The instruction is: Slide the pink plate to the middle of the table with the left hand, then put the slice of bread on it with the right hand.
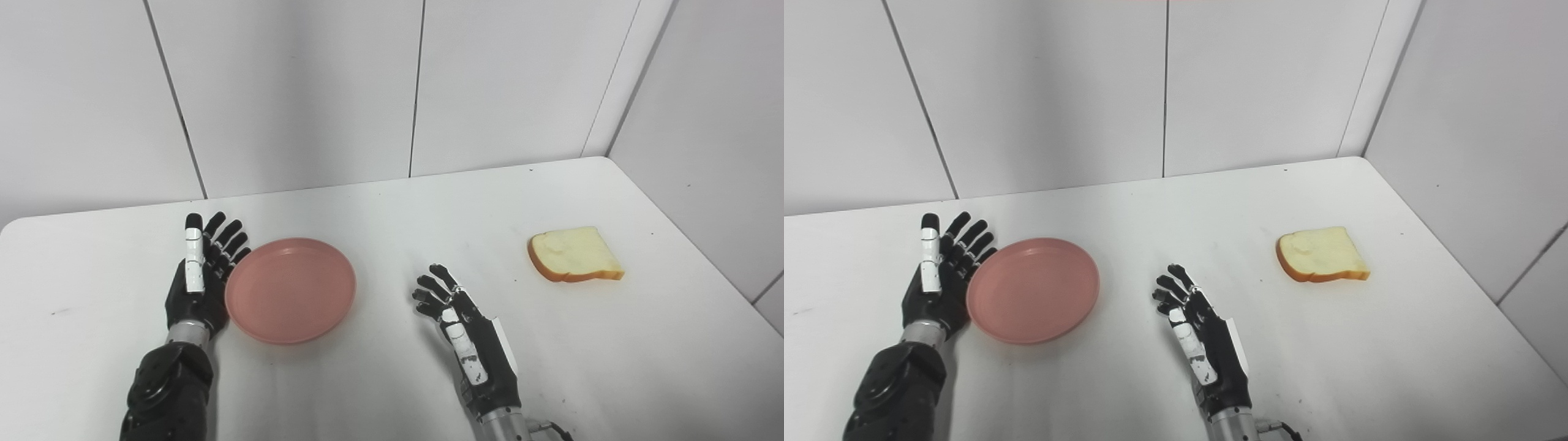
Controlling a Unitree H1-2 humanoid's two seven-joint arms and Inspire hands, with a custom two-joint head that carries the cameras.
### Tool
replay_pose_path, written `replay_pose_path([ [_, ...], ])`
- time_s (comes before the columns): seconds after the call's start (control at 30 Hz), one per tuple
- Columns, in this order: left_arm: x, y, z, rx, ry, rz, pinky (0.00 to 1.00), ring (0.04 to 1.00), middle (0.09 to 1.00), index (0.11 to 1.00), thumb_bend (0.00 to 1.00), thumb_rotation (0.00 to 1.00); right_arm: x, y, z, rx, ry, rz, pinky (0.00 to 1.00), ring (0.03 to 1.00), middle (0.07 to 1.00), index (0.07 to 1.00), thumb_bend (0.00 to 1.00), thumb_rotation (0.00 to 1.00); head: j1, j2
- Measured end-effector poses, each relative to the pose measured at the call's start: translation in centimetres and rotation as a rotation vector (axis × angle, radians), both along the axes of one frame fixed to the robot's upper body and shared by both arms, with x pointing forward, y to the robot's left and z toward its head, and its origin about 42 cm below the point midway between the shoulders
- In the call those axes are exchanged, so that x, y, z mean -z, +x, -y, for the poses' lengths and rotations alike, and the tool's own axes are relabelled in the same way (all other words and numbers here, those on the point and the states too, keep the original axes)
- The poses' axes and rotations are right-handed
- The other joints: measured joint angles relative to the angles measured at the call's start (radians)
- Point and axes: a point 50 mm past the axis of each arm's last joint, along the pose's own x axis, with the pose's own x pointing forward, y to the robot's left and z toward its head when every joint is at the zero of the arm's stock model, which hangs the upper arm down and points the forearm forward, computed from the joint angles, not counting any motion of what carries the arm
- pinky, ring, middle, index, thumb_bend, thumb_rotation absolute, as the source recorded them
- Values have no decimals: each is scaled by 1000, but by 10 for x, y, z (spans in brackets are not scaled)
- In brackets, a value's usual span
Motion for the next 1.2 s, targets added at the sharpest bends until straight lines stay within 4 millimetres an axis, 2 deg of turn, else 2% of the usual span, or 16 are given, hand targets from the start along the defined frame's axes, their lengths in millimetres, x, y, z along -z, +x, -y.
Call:
replay_pose_path([
  [0.07, 1, -4, 7, -2, 2, 1, 829, 872, 838, 817, 900, 803, 0, 0, -1, -2, 0, 0, 829, 819, 839, 876, 801, 816, -8, -2],
  [0.27, 3, -13, 23, 14, 48, 37, 910, 889, 839, 832, 900, 794, 0, 0, -1, -2, 1, 0, 828, 818, 840, 876, 800, 815, -14, -5],
  [0.57, 7, -19, 30, 4, 52, 55, 883, 864, 828, 809, 906, 786, 0, 0, -2, 1, -8, 0, 823, 818, 838, 879, 805, 839, -37, -9],
  [0.8, 12, -14, 32, 12, 45, 72, 893, 862, 828, 814, 897, 771, -2, 0, -2, 21, -49, 5, 807, 833, 858, 896, 810, 839, -55, -26],
  [1.07, 15, -6, 32, 27, 47, 84, 871, 861, 801, 805, 884, 774, -39, 0, 13, 70, -137, 97, 810, 847, 883, 910, 813, 790, -72, -44],
  [1.2, 15, -6, 32, 26, 47, 84, 871, 866, 810, 806, 898, 767, -59, 4, 40, 77, -259, 118, 831, 851, 882, 910, 830, 793, -72, -45],
])
